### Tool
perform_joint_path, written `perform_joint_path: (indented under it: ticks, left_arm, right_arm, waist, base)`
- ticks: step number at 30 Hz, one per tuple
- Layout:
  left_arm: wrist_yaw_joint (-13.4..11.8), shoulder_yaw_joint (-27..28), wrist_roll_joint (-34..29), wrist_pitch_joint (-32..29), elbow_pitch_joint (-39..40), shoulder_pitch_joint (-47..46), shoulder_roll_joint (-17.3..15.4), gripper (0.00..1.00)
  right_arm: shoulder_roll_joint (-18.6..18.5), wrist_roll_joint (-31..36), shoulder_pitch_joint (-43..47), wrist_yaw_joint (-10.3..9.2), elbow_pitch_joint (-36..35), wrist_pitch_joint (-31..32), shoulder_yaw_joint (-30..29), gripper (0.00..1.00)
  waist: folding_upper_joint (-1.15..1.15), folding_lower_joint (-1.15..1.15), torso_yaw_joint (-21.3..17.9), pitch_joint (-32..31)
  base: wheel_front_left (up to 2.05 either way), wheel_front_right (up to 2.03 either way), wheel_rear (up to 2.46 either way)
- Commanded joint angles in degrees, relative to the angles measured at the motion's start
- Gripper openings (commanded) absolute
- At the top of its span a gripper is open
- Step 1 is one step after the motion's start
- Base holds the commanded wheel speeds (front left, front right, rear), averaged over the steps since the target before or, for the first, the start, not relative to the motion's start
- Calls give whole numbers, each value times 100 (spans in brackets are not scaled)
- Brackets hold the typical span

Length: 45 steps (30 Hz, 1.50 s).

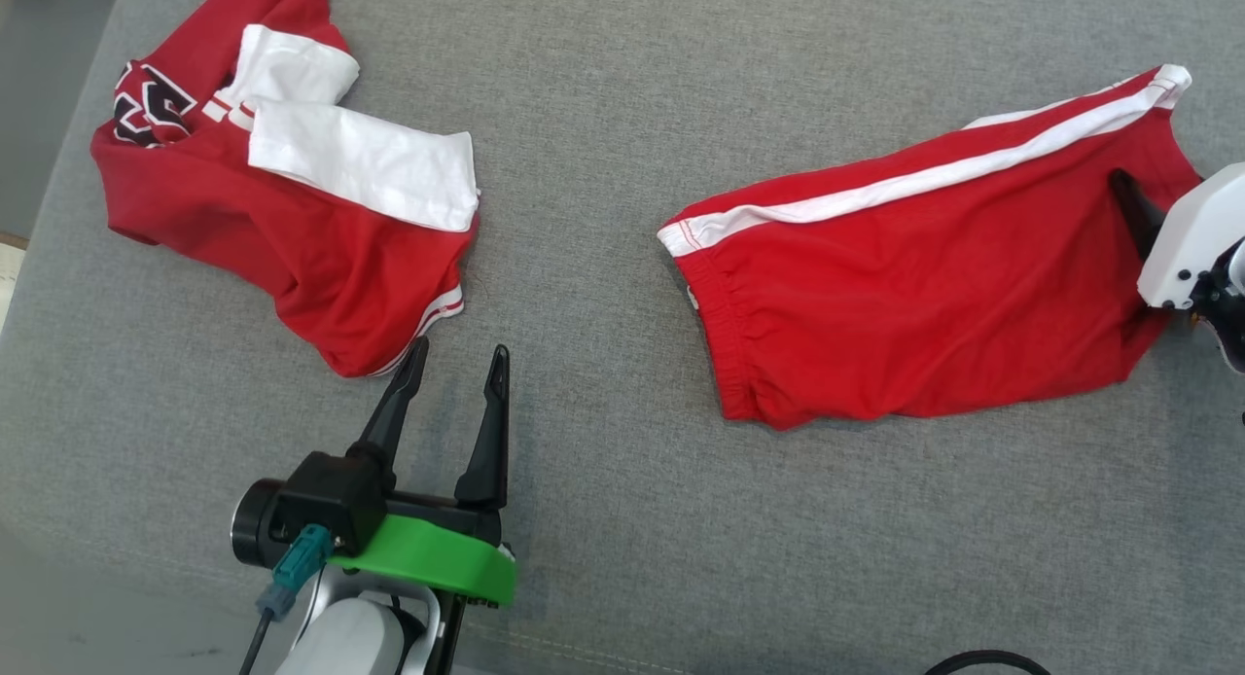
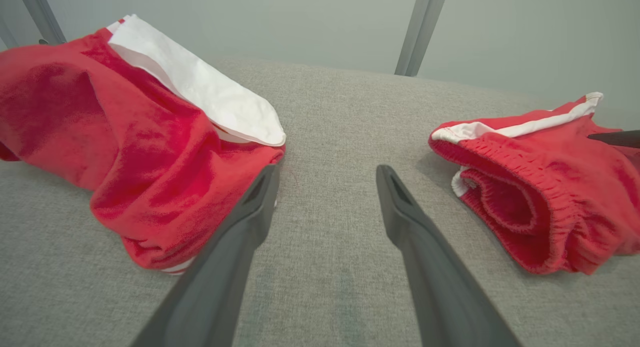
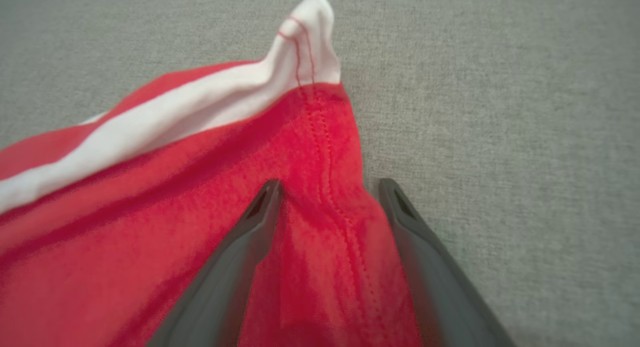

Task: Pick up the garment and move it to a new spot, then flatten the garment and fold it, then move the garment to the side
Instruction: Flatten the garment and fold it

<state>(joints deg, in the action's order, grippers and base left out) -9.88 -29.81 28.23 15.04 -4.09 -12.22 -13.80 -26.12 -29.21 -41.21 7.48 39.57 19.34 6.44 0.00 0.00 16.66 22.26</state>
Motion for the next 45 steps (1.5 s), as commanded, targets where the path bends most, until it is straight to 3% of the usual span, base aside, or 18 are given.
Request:
perform_joint_path:
  ticks: [1, 5, 6, 7, 12, 26, 36, 40, 45]
  left_arm:
    - [64, 59, -77, 19, -29, 87, 30, 100]
    - [180, 155, -167, 19, -93, 138, 110, 100]
    - [208, 187, -191, 19, -106, 158, 133, 100]
    - [231, 224, -208, 19, -120, 187, 153, 100]
    - [328, 349, -312, 20, -224, 297, 240, 100]
    - [503, 620, -466, 20, -331, 960, 66, 100]
    - [602, 859, -537, 20, -236, 1482, 184, 100]
    - [657, 923, -557, 20, -235, 1544, 292, 100]
    - [763, 970, -620, 20, -321, 1424, 341, 100]
  right_arm:
    - [56, -135, 164, 2, 176, 245, 25, 100]
    - [61, -489, 229, 3, 112, 584, 116, 100]
    - [114, -609, 280, 8, 37, 681, 185, 22]
    - [139, -756, 324, 12, -30, 762, 226, 0]
    - [96, -1208, 506, 1, -154, 991, 174, 0]
    - [25, -2000, 1117, -3, -228, 1095, -931, 0]
    - [-751, -1124, 1910, 1, -223, 208, -2077, 0]
    - [-623, -655, 1632, 2, -898, 62, -1890, 0]
    - [-16, -392, 1268, 1, -1761, 400, -841, 0]
  waist:
    - [0, 0, 56, -49]
    - [0, 0, 84, -77]
    - [0, 0, 81, -97]
    - [0, 0, 69, -123]
    - [0, 0, -50, -305]
    - [0, 0, -827, -1141]
    - [0, 0, -985, -1192]
    - [0, 0, -1062, -1095]
    - [0, 0, -1131, -1023]
  base:
    - [0, 0, 0]
    - [0, 0, 0]
    - [0, 0, 0]
    - [0, 0, 0]
    - [0, 0, 0]
    - [0, 0, 0]
    - [0, 0, 0]
    - [0, 0, 0]
    - [0, 0, 0]
